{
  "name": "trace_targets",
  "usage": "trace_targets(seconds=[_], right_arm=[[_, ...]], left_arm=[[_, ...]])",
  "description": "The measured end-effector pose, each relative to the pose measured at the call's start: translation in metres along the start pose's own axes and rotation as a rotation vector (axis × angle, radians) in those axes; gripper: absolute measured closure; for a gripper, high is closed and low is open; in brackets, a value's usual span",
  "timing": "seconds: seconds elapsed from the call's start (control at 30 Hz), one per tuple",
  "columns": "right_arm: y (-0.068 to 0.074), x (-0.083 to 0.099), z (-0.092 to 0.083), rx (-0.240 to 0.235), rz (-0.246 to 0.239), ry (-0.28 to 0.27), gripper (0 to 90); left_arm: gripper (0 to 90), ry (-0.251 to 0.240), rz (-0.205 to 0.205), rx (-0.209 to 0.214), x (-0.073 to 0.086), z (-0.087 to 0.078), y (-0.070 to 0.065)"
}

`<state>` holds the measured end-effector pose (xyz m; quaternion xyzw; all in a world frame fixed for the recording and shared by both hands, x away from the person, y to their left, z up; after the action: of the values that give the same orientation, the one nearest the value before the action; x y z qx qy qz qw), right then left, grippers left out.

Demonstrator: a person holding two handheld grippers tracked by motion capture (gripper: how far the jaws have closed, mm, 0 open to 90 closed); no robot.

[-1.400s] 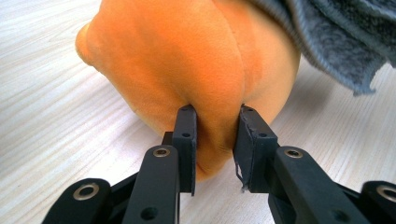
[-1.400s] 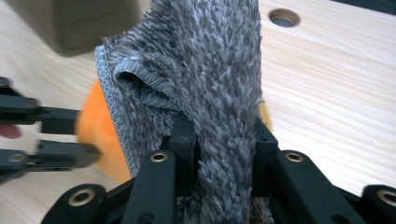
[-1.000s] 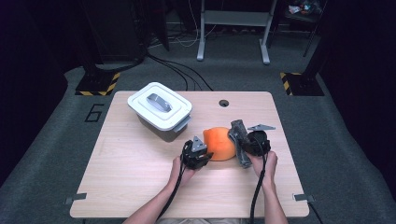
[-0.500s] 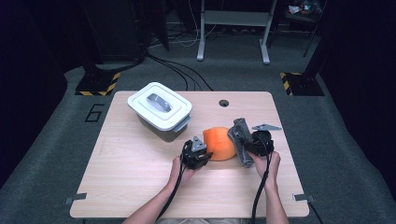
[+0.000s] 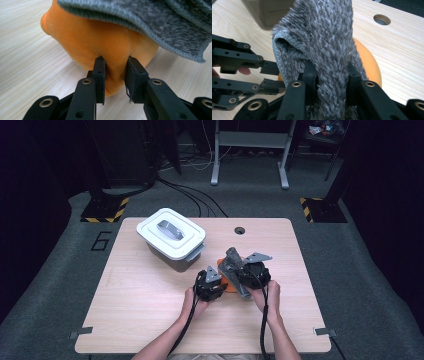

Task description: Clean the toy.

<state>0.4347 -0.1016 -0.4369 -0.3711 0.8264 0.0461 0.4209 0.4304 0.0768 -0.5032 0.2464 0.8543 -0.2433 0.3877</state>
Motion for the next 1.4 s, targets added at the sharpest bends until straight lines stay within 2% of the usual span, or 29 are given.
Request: trace_targets(seconds=[0.13,0.3,0.37,0.4,0.63,0.7,0.87,1.03,1.1,1.27,1.4], right_arm=[[-0.008,0.005,-0.003,0.007,0.015,0.000,68.9],[-0.024,0.017,-0.005,0.030,0.062,-0.002,68.7],[-0.030,0.023,-0.005,0.036,0.096,0.004,68.6],[-0.033,0.026,-0.005,0.036,0.095,0.005,68.6],[-0.054,0.048,0.006,0.053,0.191,0.044,68.8],[-0.057,0.052,0.010,0.056,0.205,0.057,68.8],[-0.060,0.059,0.016,0.050,0.228,0.074,69.0],[-0.060,0.057,0.016,0.051,0.229,0.078,69.0],[-0.061,0.058,0.016,0.056,0.215,0.076,69.0],[-0.061,0.058,0.016,0.056,0.226,0.082,69.0],[-0.062,0.059,0.016,0.055,0.226,0.076,69.0]], left_arm=[[71.1,-0.003,-0.001,0.002,0.000,0.000,-0.002],[71.1,-0.003,-0.001,0.005,0.000,0.000,-0.001],[71.1,-0.004,-0.002,0.006,0.000,0.000,-0.001],[71.1,-0.004,-0.002,0.006,0.000,0.000,-0.001],[71.1,-0.006,-0.006,0.007,0.000,0.000,-0.001],[71.1,-0.007,-0.007,0.006,0.000,0.001,0.000],[69.6,-0.009,-0.010,0.010,0.000,0.001,0.000],[58.7,-0.002,-0.008,0.007,0.000,-0.001,0.002],[54.3,-0.003,-0.012,0.001,0.001,-0.001,0.002],[42.7,0.017,0.027,-0.043,0.007,0.003,0.001],[42.1,0.029,0.045,-0.046,0.010,0.007,-0.001]])
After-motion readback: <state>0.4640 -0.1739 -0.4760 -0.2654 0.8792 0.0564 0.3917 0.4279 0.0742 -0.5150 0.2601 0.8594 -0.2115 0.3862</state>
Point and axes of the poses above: each handheld gripper's, and its own axes: z roughly forward along the jaws, x roughly out of its underside, y roughly to its left, the point moved 1 cm from there along z, roughly forward along the jaws, and after that the axes turned 15 degrees about -z, right-handed, at the moved point
